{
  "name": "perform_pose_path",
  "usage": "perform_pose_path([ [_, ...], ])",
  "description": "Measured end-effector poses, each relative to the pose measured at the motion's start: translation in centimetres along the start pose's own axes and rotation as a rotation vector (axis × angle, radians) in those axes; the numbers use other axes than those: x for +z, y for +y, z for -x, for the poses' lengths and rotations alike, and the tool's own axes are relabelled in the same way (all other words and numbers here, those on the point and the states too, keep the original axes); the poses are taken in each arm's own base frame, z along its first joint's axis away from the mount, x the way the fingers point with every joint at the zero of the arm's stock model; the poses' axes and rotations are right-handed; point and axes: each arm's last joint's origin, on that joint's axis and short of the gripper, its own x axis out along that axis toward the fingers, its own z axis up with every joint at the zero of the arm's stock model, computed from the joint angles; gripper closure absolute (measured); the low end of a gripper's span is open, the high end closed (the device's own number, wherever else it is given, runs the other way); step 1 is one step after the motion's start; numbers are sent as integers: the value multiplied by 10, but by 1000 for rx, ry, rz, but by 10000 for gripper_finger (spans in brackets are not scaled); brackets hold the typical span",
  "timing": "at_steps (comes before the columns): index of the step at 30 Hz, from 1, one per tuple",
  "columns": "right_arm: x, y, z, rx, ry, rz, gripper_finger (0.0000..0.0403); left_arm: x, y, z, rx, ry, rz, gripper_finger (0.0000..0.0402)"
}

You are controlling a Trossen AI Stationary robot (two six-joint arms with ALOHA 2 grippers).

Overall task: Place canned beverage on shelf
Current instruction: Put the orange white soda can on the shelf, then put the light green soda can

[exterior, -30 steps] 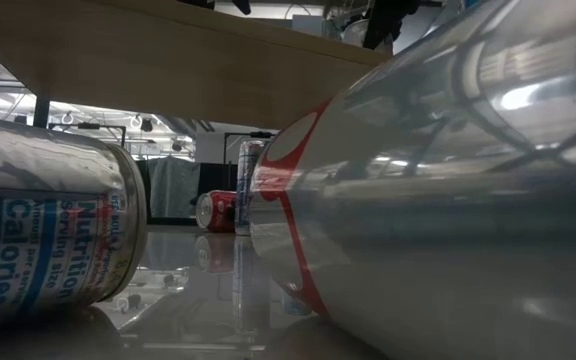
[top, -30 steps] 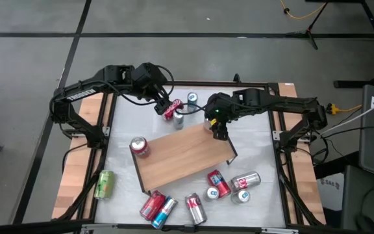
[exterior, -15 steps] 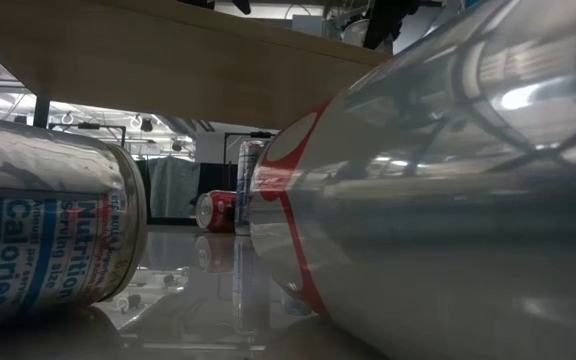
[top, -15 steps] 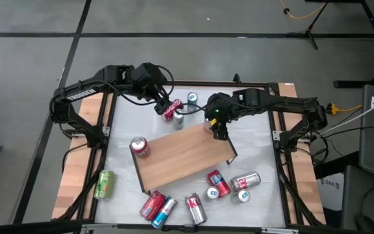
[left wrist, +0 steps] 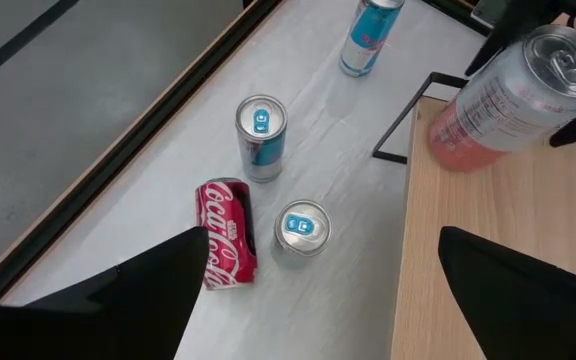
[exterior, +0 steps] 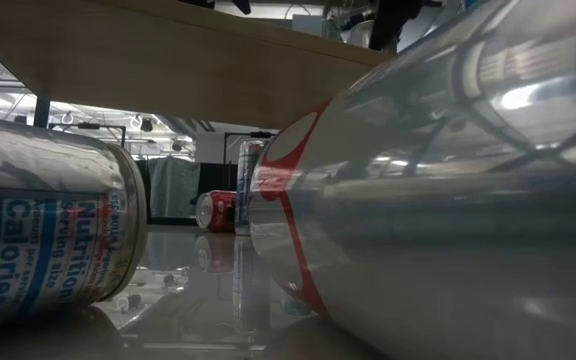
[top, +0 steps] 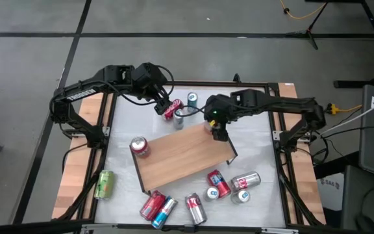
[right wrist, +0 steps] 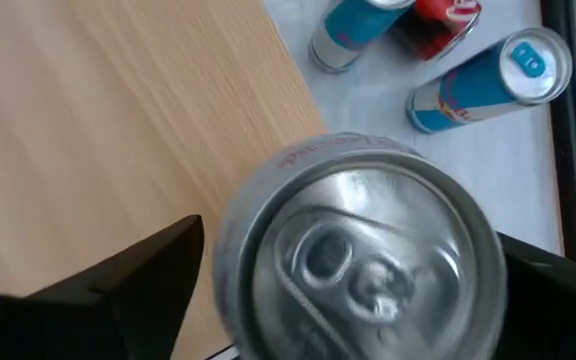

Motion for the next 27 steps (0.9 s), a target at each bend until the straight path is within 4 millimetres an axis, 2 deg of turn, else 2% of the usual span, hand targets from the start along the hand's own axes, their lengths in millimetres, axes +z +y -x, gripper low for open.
perform_pose_path([
  [10, 1, 0, 1, -2, -12, -2, 6, 0, 0, 0, 0, -1, -5, 15],
  [16, 9, -2, 18, -2, -79, -8, 6, -2, 1, 6, -22, 2, -18, 15],
  [22, 18, -4, 44, -3, -176, -15, 6, -15, 9, 34, -80, 35, 22, 15],
  [27, 22, -5, 63, -4, -235, -19, 6, -40, 21, 62, -74, 164, 172, 15],
])
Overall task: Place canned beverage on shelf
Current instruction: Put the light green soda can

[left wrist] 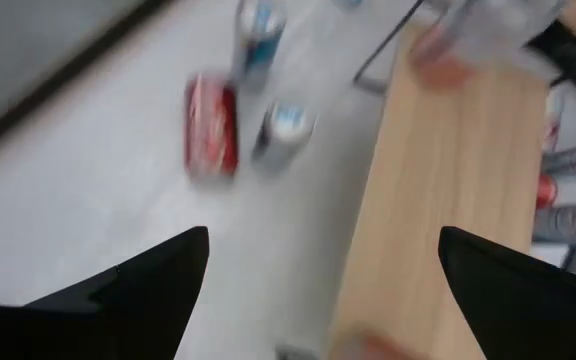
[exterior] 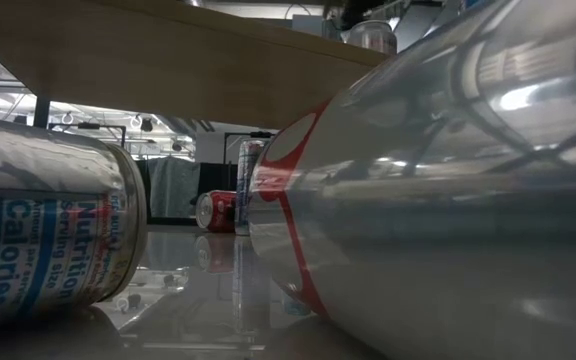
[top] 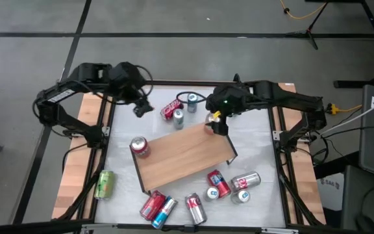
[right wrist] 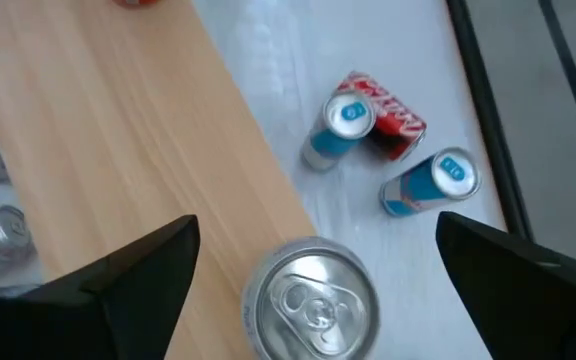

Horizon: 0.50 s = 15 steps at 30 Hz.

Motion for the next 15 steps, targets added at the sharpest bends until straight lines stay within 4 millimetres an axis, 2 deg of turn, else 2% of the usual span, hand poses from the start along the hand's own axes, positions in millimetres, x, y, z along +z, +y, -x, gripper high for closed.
perform_pose_path([
  [3, 3, -1, 7, 0, -24, -2, 6, -18, 3, 10, 35, 95, 91, 15],
  [8, 3, -1, 9, 0, -28, -2, 6, -39, -12, 15, -42, 134, 139, 15],
  [15, 3, 2, 9, 73, -24, 0, 6, -75, -29, 5, -35, 268, 191, 15],
])
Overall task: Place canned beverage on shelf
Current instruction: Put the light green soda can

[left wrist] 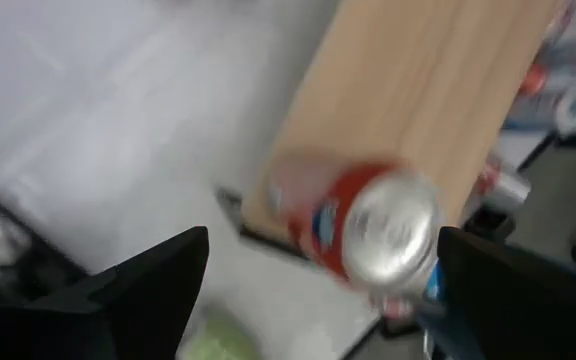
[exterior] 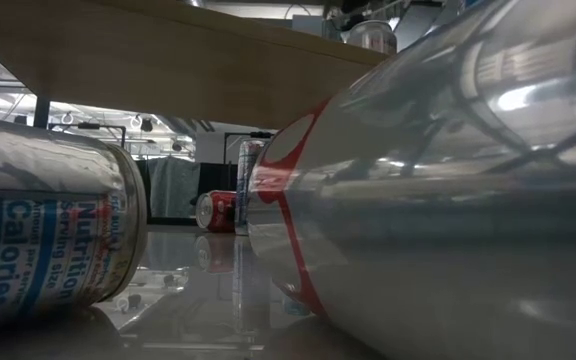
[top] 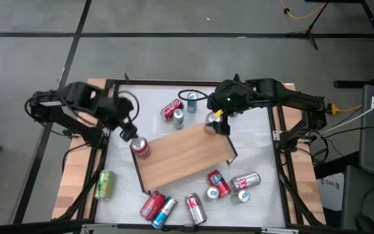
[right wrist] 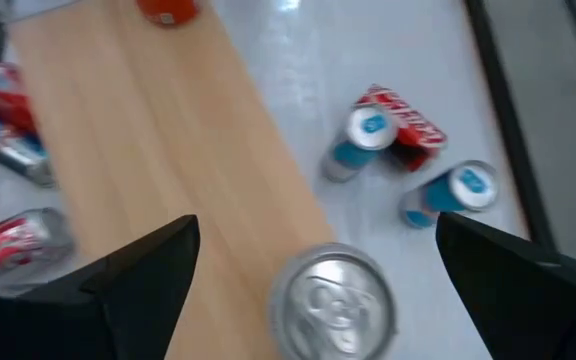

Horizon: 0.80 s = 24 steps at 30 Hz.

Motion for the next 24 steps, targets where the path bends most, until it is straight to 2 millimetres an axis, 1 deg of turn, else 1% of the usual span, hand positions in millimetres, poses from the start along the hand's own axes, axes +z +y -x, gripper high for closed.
perform_pose_path([
  [6, 0, 2, 0, 51, -1, 1, 6, -26, -8, -15, 13, 128, 28, 15],
  [15, 0, 2, 0, 51, 1, 1, 6, -51, -14, -15, 12, 187, -11, 15],
  [20, -1, 3, 0, 54, 8, 3, 6, -71, -21, -17, 38, 227, 48, 15],
  [24, -1, 9, 0, 70, 6, 20, 6, -93, -22, -30, 119, 259, 113, 15],
])
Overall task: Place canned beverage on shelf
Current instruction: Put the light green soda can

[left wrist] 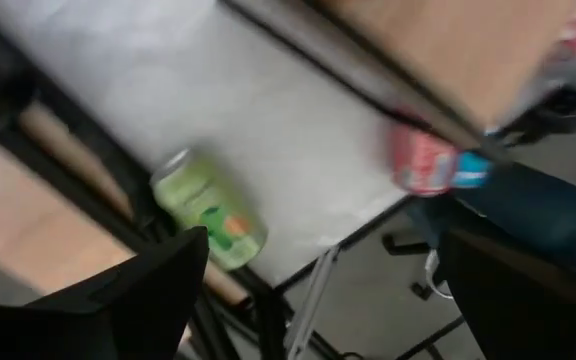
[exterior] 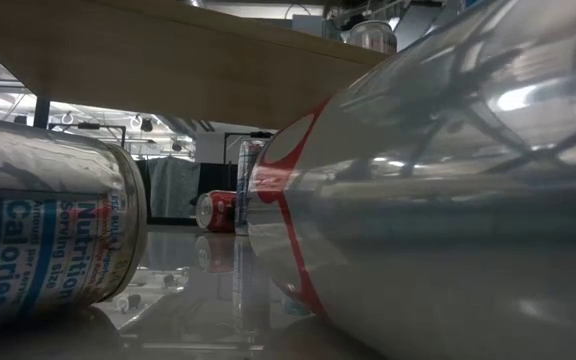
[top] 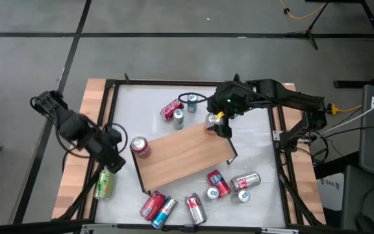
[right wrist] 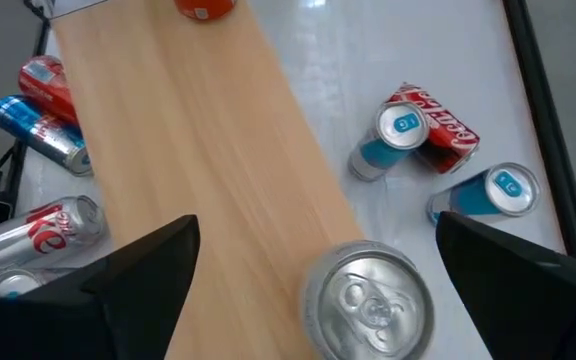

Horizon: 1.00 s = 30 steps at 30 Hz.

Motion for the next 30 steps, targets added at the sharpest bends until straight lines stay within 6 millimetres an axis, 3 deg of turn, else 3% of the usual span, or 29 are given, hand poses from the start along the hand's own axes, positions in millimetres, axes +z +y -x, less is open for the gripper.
perform_pose_path([
  [10, 0, 24, 0, 39, 0, 61, 6, -27, 19, -65, 263, 46, 109, 15],
  [22, -2, 45, 0, 82, -3, 114, 6, -25, 29, -130, 253, 48, 92, 15],
  [30, -2, 49, 1, 91, -1, 113, 6, -22, 42, -165, 260, 105, 96, 15],
])
